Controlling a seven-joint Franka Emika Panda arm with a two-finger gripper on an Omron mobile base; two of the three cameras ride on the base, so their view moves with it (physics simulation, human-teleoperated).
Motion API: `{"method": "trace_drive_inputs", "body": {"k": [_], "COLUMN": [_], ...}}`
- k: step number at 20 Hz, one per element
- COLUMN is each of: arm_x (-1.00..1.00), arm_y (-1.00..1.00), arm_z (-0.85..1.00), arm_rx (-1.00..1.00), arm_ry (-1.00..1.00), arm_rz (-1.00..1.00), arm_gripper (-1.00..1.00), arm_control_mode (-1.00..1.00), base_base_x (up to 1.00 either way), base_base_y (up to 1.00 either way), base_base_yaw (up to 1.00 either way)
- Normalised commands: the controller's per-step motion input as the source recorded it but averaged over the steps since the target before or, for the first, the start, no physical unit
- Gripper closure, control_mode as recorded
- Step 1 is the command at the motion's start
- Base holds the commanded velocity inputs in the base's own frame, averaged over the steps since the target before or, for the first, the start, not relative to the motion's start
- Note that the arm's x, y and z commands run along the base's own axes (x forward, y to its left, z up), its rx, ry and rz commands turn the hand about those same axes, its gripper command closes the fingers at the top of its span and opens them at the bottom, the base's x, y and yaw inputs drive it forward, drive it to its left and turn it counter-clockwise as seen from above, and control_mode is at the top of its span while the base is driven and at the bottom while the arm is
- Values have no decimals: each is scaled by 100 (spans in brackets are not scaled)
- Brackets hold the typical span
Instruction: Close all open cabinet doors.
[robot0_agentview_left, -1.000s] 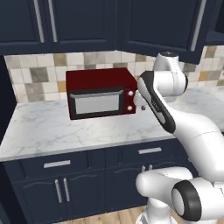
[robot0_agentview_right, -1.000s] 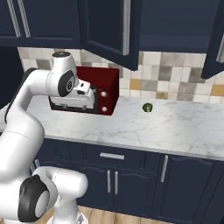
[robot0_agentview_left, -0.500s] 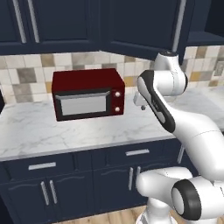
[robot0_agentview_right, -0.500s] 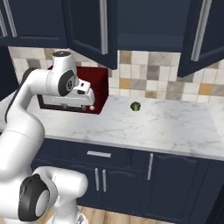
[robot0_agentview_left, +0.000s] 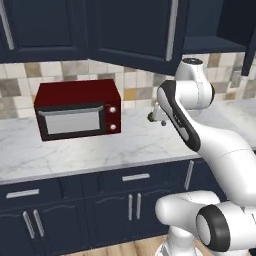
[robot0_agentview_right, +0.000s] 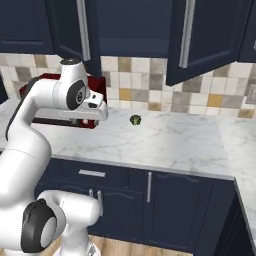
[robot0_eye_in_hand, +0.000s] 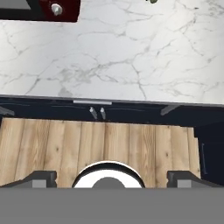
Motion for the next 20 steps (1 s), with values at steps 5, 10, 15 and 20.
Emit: {"method": "trace_drive_inputs", "body": {"k": [5,10,15,20], "arm_x": [0,0,0,0], "arm_y": [0,0,0,0], "arm_z": [0,0,0,0], "arm_rx": [0,0,0,0], "arm_ry": [0,0,0,0], "arm_rz": [0,0,0,0], "arm_gripper": [-100,-100,-100,-100], "arm_control_mode": [100,100,100,100], "base_base_x": [5,13,27,33], "base_base_y": [-49,-40,-20,-1], "base_base_yaw": [-6,-5,-1,0]}}
